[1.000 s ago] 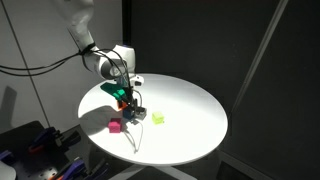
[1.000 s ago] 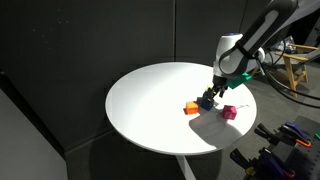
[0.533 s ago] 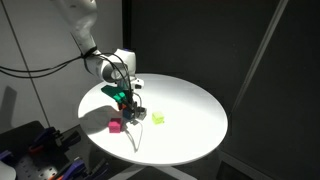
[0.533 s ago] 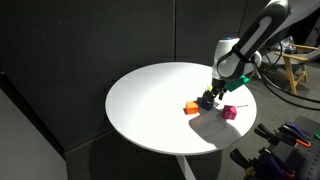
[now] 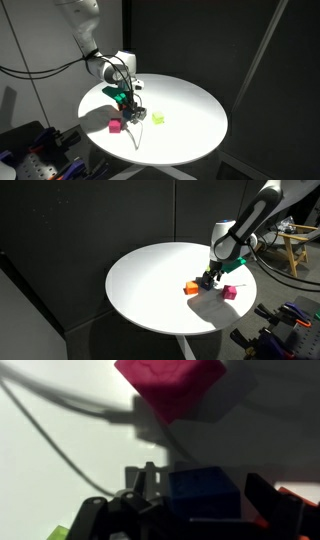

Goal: Pick up the blue block and put it on the gray block

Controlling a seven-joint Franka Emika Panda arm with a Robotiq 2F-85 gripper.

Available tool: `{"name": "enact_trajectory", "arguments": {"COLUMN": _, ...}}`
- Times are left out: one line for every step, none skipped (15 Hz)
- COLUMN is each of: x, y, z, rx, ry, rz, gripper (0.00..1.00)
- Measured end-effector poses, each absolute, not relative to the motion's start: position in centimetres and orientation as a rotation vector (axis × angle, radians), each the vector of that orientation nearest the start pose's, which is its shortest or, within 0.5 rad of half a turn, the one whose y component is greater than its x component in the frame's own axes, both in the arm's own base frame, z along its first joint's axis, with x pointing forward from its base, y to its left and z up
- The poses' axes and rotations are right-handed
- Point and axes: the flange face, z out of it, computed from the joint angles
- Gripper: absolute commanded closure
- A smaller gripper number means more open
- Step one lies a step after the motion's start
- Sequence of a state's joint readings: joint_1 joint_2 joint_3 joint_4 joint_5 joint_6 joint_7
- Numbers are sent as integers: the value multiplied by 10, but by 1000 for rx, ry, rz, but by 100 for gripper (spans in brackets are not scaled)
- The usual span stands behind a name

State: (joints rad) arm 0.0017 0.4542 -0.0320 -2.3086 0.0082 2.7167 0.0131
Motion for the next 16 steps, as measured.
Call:
{"name": "enact_trajectory", "arguments": {"x": 517, "y": -16, "z": 144, "rx": -3151, "ry": 73, "rz": 68, "gripper": 0}}
{"name": "enact_trajectory", "arguments": {"x": 520, "y": -15, "z": 144, "rx": -3151, "ry": 70, "rz": 63, "gripper": 0}}
{"name": "enact_trajectory", "arguments": {"x": 524, "y": -14, "z": 144, "rx": -3151, "ry": 69, "rz": 58, "gripper": 0}}
{"name": "enact_trajectory", "arguments": {"x": 527, "y": -13, "z": 143, "rx": -3152, "ry": 67, "rz": 56, "gripper": 0}}
{"name": "enact_trajectory", "arguments": {"x": 531, "y": -12, "z": 143, "rx": -3152, "ry": 65, "rz": 53, "gripper": 1}}
{"name": "enact_trajectory", "arguments": {"x": 534, "y": -11, "z": 143, "rx": -3152, "ry": 64, "rz": 52, "gripper": 26}}
{"name": "enact_trajectory", "arguments": {"x": 536, "y": -10, "z": 142, "rx": -3152, "ry": 63, "rz": 52, "gripper": 26}}
{"name": "enact_trajectory", "arguments": {"x": 539, "y": -10, "z": 141, "rx": -3153, "ry": 63, "rz": 55, "gripper": 31}}
{"name": "enact_trajectory", "arguments": {"x": 540, "y": -11, "z": 139, "rx": -3153, "ry": 63, "rz": 60, "gripper": 39}}
{"name": "enact_trajectory", "arguments": {"x": 541, "y": -11, "z": 137, "rx": -3153, "ry": 64, "rz": 66, "gripper": 49}}
{"name": "enact_trajectory", "arguments": {"x": 542, "y": -11, "z": 135, "rx": -3153, "ry": 64, "rz": 75, "gripper": 58}}
{"name": "enact_trajectory", "arguments": {"x": 543, "y": -11, "z": 133, "rx": -3153, "ry": 64, "rz": 84, "gripper": 64}}
{"name": "enact_trajectory", "arguments": {"x": 543, "y": -11, "z": 133, "rx": -3153, "ry": 63, "rz": 91, "gripper": 69}}
{"name": "enact_trajectory", "arguments": {"x": 543, "y": -11, "z": 132, "rx": -3153, "ry": 63, "rz": 97, "gripper": 69}}
{"name": "enact_trajectory", "arguments": {"x": 543, "y": -11, "z": 132, "rx": -3153, "ry": 62, "rz": 103, "gripper": 73}}
{"name": "enact_trajectory", "arguments": {"x": 542, "y": -10, "z": 132, "rx": -3153, "ry": 62, "rz": 109, "gripper": 73}}
